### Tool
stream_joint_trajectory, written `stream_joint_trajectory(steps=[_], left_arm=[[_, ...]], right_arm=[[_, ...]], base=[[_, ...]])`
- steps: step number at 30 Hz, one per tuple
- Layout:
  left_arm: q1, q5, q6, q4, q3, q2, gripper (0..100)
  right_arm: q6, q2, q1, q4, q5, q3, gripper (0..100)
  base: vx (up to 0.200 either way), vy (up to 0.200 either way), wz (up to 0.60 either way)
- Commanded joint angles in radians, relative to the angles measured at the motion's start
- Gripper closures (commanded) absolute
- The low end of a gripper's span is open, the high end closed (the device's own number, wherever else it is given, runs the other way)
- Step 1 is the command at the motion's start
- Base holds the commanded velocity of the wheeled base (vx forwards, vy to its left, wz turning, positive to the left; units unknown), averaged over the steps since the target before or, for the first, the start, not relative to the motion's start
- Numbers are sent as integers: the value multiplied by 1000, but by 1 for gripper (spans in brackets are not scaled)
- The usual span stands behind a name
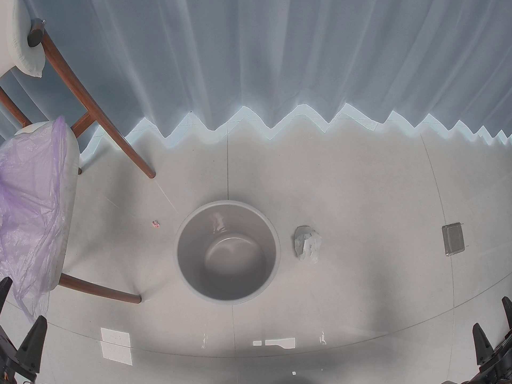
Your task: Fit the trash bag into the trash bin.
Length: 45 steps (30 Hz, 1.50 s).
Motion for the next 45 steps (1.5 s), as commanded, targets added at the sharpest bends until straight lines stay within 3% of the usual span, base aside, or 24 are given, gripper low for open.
stream_joint_trajectory(steps=[1, 10, 17, 22, 33, 38, 45], left_arm=[[-39, -34, -2, -3, -53, 123, 0], [-72, -112, -2, -6, -81, 201, 0], [-56, -92, 10, -9, -148, 312, 0], [-11, 37, 13, -9, -214, 404, 0], [-11, 325, 48, -7, -263, 534, 0], [-10, 407, 88, -4, -237, 559, 0], [-10, 417, 125, -9, -260, 623, 0]], right_arm=[[1, -17, 0, -1, 0, 18, 0], [3, -17, 0, -1, 0, 18, 0], [5, -17, 0, -1, 0, 18, 0], [5, -17, 0, -1, 0, 18, 0], [-3, -17, 0, -1, 3, 18, 0], [-3, -17, 0, -1, 5, 18, 0], [-3, -17, 0, -1, 5, 18, 0]], base=[[0, 0, 0], [0, 0, 0], [0, 0, 0], [0, 0, 0], [0, 0, 0], [0, 0, 0], [0, 0, 0]])
